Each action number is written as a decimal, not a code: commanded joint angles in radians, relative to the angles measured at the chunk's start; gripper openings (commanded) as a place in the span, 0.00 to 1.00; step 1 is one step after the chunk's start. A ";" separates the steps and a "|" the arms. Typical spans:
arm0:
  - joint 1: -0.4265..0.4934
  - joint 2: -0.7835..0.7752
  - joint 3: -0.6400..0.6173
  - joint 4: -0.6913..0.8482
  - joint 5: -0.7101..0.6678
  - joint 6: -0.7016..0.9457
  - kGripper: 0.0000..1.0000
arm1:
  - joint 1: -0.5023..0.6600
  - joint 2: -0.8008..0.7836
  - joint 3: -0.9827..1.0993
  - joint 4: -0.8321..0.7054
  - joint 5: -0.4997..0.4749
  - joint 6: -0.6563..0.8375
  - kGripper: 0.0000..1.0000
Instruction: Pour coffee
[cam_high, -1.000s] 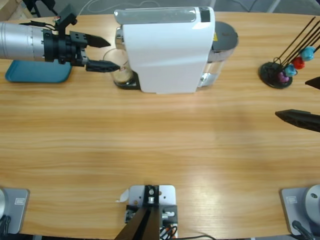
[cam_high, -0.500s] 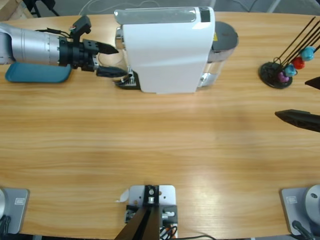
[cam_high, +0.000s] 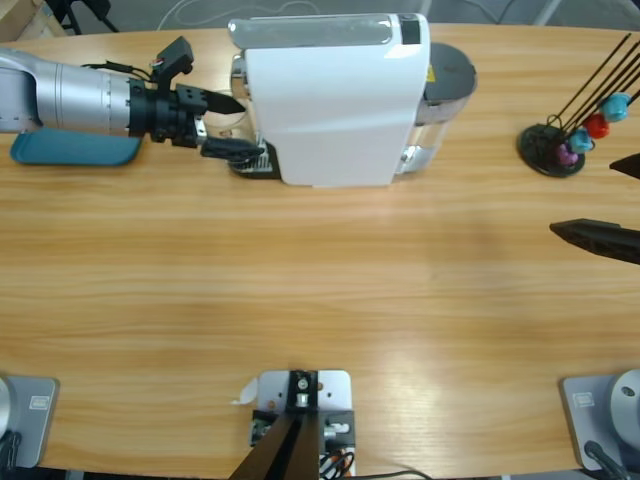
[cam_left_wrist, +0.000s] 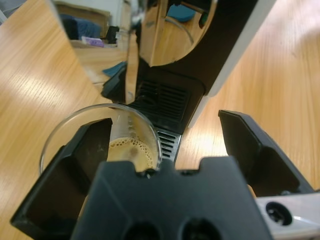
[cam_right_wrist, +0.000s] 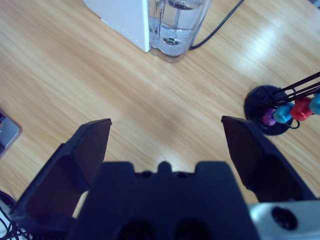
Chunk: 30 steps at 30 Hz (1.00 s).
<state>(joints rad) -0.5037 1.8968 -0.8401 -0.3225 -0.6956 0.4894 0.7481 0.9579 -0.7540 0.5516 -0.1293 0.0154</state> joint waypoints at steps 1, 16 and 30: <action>-0.018 -0.029 0.028 -0.010 -0.010 -0.026 0.94 | -0.016 0.018 0.000 -0.003 0.007 -0.008 1.00; -0.025 -0.084 0.061 -0.010 0.006 -0.049 0.94 | -0.016 0.012 0.002 -0.004 0.007 -0.009 1.00; 0.009 -0.162 0.142 -0.010 0.036 -0.055 0.94 | -0.016 -0.002 0.007 -0.006 0.008 -0.009 1.00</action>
<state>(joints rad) -0.5214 1.7764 -0.7725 -0.3229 -0.6890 0.4481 0.7481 0.9577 -0.7540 0.5516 -0.1293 0.0154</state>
